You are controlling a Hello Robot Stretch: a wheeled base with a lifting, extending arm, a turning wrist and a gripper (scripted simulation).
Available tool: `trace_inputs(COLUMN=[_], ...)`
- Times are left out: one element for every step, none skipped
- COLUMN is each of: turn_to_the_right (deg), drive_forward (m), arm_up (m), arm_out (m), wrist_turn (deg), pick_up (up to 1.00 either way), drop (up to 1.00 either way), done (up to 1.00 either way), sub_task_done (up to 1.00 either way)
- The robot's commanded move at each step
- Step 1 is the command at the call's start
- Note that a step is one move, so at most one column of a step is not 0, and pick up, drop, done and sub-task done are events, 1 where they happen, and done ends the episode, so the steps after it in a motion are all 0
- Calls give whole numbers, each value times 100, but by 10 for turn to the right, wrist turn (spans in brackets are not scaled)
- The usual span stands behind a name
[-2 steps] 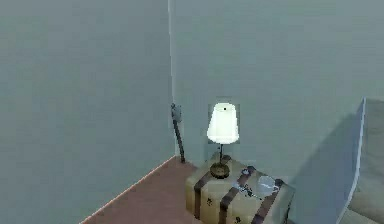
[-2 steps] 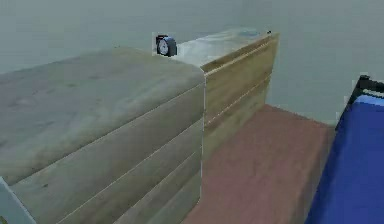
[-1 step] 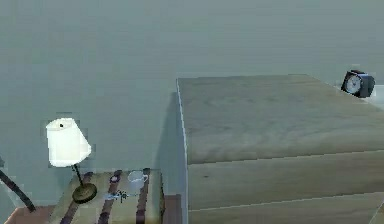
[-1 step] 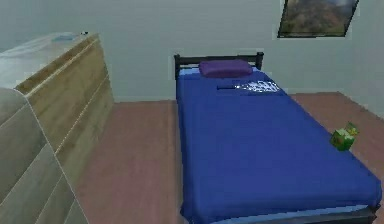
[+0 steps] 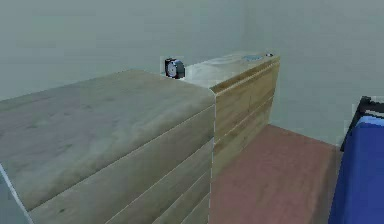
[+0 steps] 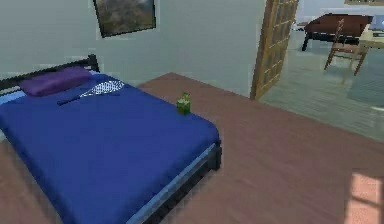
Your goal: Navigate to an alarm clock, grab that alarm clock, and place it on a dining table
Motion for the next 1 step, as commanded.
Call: trace_inputs(turn_to_the_right=[210], drive_forward=[0], arm_up=[0], arm_out=[0], wrist_turn=[0], pick_up=[0], drop=[0], done=[0], sub_task_done=[0])
